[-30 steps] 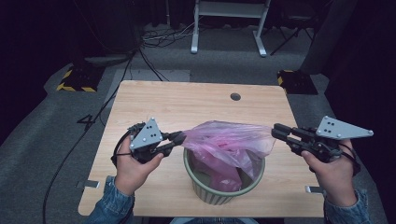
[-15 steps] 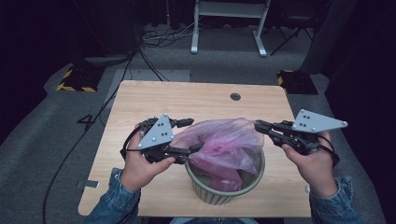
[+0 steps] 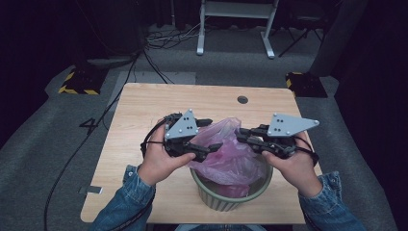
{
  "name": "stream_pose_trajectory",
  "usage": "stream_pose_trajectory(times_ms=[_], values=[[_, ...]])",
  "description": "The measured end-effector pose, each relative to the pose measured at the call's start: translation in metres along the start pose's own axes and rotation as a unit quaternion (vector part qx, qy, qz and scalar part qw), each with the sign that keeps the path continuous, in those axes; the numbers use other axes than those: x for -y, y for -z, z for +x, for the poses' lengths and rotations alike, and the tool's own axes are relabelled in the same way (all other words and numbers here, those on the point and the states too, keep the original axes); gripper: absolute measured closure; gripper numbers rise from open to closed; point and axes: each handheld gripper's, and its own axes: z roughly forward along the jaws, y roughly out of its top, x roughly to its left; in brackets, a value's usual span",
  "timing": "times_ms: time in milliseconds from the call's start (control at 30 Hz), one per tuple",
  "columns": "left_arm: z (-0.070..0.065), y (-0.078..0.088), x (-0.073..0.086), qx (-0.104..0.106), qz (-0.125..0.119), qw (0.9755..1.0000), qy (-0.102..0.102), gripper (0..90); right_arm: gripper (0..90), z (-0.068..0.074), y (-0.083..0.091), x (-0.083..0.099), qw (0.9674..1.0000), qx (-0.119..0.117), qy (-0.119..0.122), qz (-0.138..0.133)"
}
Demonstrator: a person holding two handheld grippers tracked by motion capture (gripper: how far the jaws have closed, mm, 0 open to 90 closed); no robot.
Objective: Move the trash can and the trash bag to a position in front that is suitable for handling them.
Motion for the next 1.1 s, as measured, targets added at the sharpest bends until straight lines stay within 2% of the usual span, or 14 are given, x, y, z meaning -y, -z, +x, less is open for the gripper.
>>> stream_pose_trajectory(times_ms=[33,100,133,167,300,433,567,767,867,1000,1033,1100], values=[[-0.001,-0.001,0.000,0.001,0.007,1.0000,-0.004,52.2,77.3,0.001,-0.003,-0.001,1.0000,-0.002,0.001,-0.001],[-0.002,0.000,0.002,0.002,0.017,0.9998,-0.010,74.6,66.0,0.003,-0.007,-0.002,1.0000,0.004,0.004,-0.007],[-0.002,0.002,0.002,-0.003,0.018,0.9998,-0.010,83.1,60.9,0.003,-0.008,-0.001,0.9999,0.011,0.004,-0.011],[-0.001,0.003,0.003,-0.007,0.016,0.9998,-0.008,87.1,56.2,0.003,-0.007,-0.001,0.9997,0.019,0.004,-0.016],[0.003,0.011,0.007,-0.036,0.004,0.9993,0.012,89.2,45.7,-0.001,0.004,-0.001,0.9987,0.031,-0.013,-0.038],[0.006,0.015,0.010,-0.045,-0.008,0.9986,0.027,89.2,40.3,-0.007,0.022,-0.002,0.9979,0.040,-0.024,-0.045],[0.005,0.016,0.011,-0.046,-0.012,0.9984,0.031,89.2,35.1,-0.014,0.035,0.006,0.9977,0.039,-0.045,-0.032],[0.005,0.015,0.011,-0.052,-0.007,0.9982,0.029,89.2,33.8,-0.016,0.037,0.025,0.9972,0.015,-0.073,-0.006],[0.006,0.015,0.012,-0.059,-0.005,0.9979,0.029,89.2,34.8,-0.014,0.034,0.031,0.9969,-0.003,-0.077,0.014],[0.009,0.016,0.015,-0.059,-0.013,0.9974,0.038,89.2,45.7,-0.009,0.028,0.035,0.9951,-0.033,-0.078,0.051],[0.008,0.016,0.015,-0.057,-0.015,0.9975,0.039,89.2,53.2,-0.007,0.026,0.036,0.9948,-0.036,-0.075,0.059],[0.008,0.017,0.016,-0.056,-0.017,0.9974,0.041,89.1,79.6,-0.005,0.023,0.038,0.9943,-0.040,-0.060,0.078]])
